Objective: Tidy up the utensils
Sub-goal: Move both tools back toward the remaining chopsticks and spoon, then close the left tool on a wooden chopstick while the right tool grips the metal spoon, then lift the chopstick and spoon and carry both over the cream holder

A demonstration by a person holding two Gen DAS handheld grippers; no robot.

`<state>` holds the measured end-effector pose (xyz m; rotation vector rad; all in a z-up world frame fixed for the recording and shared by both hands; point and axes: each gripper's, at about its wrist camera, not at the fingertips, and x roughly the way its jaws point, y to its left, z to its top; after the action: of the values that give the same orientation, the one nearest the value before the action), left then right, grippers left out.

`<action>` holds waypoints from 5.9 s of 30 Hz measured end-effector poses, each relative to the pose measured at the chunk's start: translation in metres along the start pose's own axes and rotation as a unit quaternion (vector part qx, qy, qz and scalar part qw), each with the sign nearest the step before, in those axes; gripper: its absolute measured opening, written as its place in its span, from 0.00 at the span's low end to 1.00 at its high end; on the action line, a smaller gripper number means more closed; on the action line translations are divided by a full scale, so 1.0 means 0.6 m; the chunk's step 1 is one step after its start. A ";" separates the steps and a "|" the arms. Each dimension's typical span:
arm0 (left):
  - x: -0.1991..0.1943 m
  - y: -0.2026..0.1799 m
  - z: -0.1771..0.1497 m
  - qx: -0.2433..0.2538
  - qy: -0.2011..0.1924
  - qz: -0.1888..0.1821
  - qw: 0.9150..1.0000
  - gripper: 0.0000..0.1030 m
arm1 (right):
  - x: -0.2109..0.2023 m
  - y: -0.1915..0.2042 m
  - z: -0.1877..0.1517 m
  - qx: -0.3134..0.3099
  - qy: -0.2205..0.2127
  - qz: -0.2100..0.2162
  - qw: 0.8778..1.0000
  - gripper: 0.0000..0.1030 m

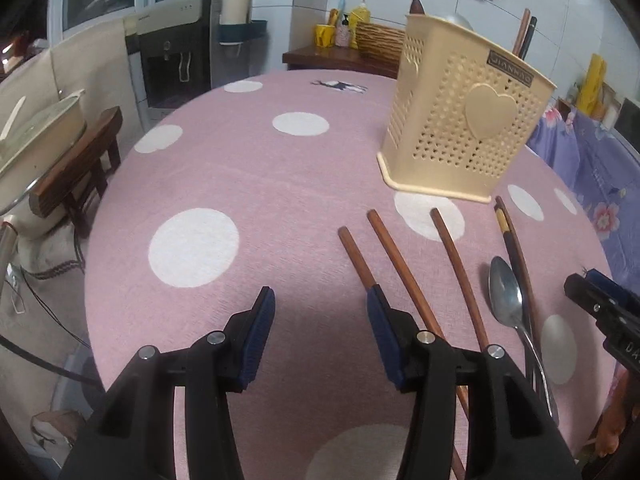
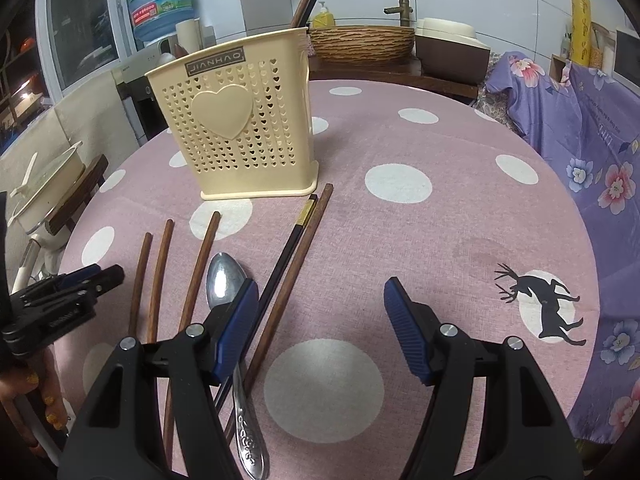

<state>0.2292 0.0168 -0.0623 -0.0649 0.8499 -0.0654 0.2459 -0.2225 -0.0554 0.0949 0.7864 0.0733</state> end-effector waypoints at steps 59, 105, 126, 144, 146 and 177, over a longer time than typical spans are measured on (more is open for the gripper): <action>0.061 -0.058 0.034 0.045 0.043 0.023 0.998 0.29 | 0.108 0.129 0.029 -0.172 0.125 0.075 0.974 0.37; -0.090 -0.044 0.113 -0.005 -0.103 -0.049 0.993 0.09 | -0.041 0.044 0.082 -0.064 -0.014 0.118 0.991 0.36; -0.166 -0.012 0.141 -0.019 -0.174 -0.053 0.983 0.08 | -0.100 0.013 0.093 -0.036 -0.067 0.116 0.990 0.36; -0.184 -0.013 0.159 -0.013 -0.191 -0.056 0.980 0.08 | -0.100 0.015 0.098 -0.032 -0.067 0.117 0.990 0.36; -0.185 -0.013 0.160 -0.012 -0.192 -0.057 0.980 0.08 | -0.099 0.014 0.100 -0.030 -0.066 0.119 0.990 0.36; -0.312 -0.102 0.399 0.019 -0.280 -0.126 0.952 0.08 | -0.174 0.068 0.401 -0.034 -0.203 0.082 0.975 0.36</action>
<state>0.2844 -0.0212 0.2405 -0.1486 0.2681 -0.2891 0.3418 -0.2064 0.1912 0.1059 0.3656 0.2288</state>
